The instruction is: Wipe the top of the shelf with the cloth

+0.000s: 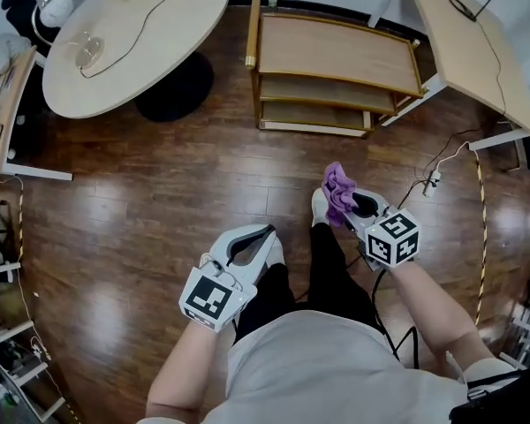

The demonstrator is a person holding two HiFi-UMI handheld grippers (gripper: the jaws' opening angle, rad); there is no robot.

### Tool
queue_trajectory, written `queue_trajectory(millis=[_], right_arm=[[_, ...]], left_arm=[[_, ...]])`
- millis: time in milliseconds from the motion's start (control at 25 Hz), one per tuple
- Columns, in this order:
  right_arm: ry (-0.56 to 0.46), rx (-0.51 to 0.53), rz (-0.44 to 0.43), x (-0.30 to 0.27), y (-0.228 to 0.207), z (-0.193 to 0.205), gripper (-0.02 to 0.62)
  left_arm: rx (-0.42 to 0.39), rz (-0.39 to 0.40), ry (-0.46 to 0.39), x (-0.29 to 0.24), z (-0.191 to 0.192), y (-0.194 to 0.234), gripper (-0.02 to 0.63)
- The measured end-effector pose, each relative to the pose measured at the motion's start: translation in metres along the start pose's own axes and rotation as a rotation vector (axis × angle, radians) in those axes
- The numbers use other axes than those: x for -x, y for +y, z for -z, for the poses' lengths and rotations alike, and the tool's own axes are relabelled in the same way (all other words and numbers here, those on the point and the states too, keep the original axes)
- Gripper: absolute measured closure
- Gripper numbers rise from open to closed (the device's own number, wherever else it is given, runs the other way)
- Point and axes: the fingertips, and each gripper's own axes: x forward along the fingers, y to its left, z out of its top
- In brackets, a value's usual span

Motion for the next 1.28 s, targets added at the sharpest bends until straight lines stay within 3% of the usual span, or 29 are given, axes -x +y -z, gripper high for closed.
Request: queue_trajectory(millis=[360, 600, 840, 1080, 1280], right_arm=[[0.12, -0.07, -0.11, -0.242, -0.103, 0.067, 0.499], [0.194, -0.028, -0.127, -0.388, -0.163, 0.12, 0.499], [0.188, -0.08, -0.088, -0.513, -0.209, 0.173, 0.499], [0.207, -0.083, -0.075, -0.599, -0.251, 0.206, 0.499], [0.213, -0.127, -0.01, -0.608, -0.317, 0.225, 0.499]], left_arm=[[0.11, -0.096, 0.086, -0.073, 0.08, 0.079, 0.588], [0.158, -0.062, 0.086, -0.157, 0.149, 0.132, 0.588], [0.127, 0.011, 0.072, -0.22, 0.205, 0.174, 0.588], [0.132, 0.052, 0.117, -0.255, 0.258, 0.196, 0.588], [0.144, 0.094, 0.152, -0.285, 0.286, 0.197, 0.588]])
